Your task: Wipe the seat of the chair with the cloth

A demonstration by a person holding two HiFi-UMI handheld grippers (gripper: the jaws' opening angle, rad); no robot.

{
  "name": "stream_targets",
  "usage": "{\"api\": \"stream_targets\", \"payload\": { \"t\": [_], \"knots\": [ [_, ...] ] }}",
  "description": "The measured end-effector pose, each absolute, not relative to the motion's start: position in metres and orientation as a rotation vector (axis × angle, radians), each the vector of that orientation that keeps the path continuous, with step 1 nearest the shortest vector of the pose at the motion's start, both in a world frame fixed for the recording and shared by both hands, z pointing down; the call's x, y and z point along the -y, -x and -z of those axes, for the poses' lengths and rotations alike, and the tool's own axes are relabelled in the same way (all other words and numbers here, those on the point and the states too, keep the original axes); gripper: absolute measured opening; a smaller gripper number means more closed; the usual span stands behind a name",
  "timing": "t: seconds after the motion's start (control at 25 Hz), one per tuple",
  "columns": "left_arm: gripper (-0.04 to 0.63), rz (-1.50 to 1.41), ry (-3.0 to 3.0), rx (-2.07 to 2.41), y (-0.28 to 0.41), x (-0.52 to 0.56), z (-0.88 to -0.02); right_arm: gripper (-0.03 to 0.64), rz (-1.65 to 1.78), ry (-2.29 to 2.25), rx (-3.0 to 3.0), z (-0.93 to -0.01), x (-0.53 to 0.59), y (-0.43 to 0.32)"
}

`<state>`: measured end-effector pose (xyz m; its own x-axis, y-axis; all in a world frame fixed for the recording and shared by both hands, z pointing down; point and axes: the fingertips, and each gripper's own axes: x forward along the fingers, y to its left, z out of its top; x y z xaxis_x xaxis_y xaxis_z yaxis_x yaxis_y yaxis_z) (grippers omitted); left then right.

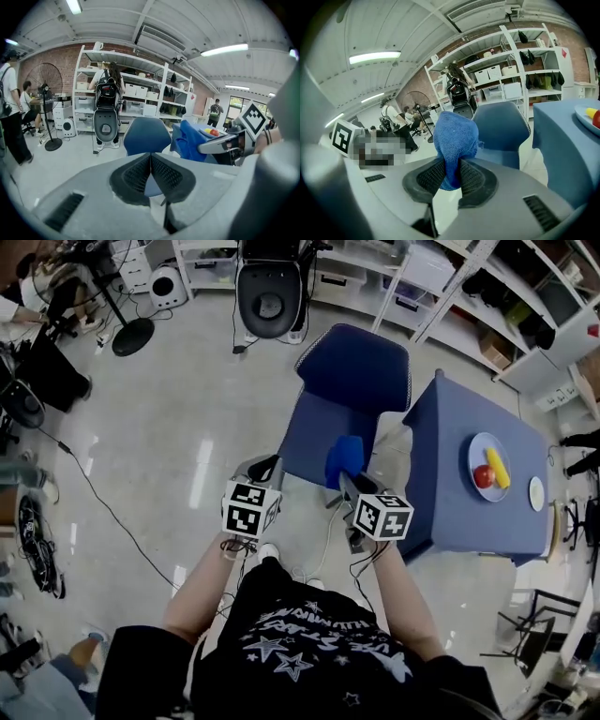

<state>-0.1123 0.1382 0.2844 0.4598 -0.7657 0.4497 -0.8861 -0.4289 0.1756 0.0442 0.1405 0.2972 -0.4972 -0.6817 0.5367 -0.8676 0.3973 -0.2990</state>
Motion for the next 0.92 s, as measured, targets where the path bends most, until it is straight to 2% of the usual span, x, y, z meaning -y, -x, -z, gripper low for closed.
{"api": "stream_targets", "payload": {
  "t": [0.92],
  "knots": [
    [0.020,-0.348,-2.255,1.575,0.018,-0.311,-0.257,0.071,-0.726,-1.162,2.489,-0.279,-0.287,-0.133]
  ]
}}
